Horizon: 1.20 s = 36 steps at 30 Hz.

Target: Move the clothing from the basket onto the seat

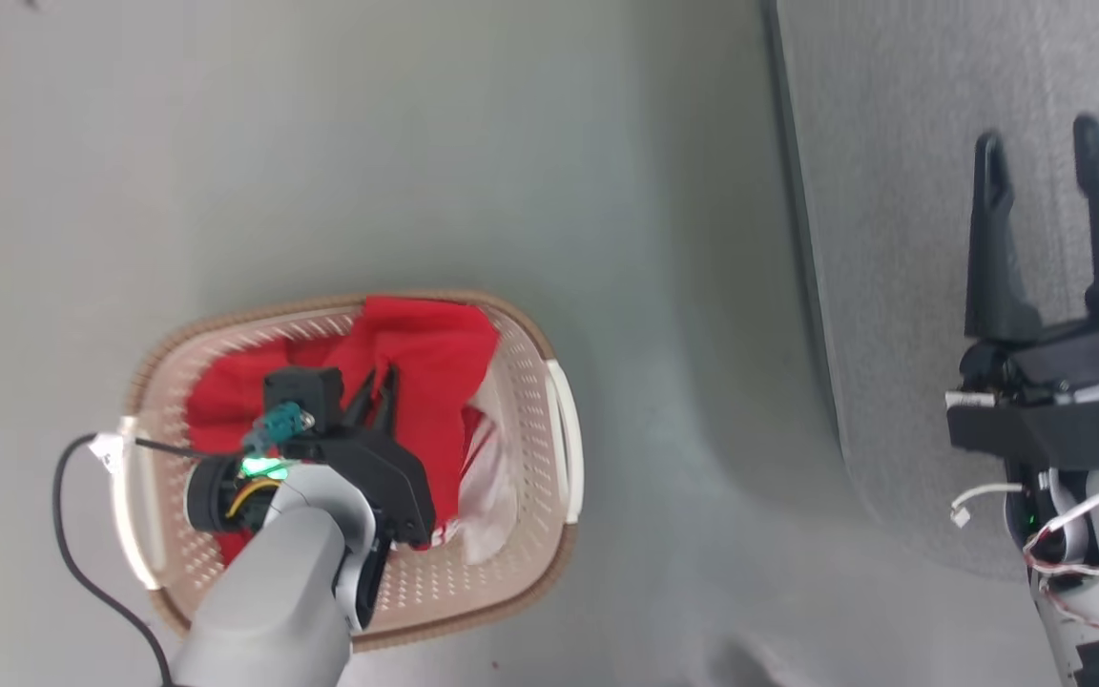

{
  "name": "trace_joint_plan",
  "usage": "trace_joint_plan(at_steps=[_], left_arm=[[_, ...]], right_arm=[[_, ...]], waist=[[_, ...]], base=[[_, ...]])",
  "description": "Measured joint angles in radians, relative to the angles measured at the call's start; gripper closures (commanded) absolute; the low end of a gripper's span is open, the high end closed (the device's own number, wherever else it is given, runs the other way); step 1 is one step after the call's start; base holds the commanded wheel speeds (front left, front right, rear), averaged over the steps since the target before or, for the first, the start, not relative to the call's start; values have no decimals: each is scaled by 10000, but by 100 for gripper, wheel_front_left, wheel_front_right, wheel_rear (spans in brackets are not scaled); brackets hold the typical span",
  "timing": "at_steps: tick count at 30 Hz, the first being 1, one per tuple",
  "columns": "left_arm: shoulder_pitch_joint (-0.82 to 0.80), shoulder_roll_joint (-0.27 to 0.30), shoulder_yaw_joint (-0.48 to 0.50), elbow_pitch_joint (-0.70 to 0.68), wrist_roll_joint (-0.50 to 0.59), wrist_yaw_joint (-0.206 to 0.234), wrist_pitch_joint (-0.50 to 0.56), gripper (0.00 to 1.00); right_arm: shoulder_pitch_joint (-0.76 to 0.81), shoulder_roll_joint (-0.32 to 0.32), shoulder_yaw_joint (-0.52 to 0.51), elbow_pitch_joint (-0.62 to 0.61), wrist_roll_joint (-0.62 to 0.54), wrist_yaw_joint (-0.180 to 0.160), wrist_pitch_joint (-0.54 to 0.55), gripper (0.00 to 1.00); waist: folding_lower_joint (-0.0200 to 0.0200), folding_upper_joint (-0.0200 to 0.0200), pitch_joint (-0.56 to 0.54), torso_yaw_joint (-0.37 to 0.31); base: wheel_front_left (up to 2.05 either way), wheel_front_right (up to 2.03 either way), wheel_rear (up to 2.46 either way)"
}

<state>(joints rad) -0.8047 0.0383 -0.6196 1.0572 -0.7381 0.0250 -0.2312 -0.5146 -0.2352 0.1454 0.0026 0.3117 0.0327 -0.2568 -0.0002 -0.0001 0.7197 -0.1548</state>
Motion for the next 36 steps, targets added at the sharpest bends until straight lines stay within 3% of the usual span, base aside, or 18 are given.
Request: trace_joint_plan(at_steps=[18,36], left_arm=[[1247,6,399,-897,31,100,-180,100],[2369,978,945,-4029,759,-44,-182,100]], right_arm=[[1590,58,-226,1369,-42,23,2,0],[3310,604,165,1985,-42,27,4,0]], waist=[[0,0,-2628,1066],[1,-1,-5255,1677]], base=[[0,0,0],[0,0,0]])
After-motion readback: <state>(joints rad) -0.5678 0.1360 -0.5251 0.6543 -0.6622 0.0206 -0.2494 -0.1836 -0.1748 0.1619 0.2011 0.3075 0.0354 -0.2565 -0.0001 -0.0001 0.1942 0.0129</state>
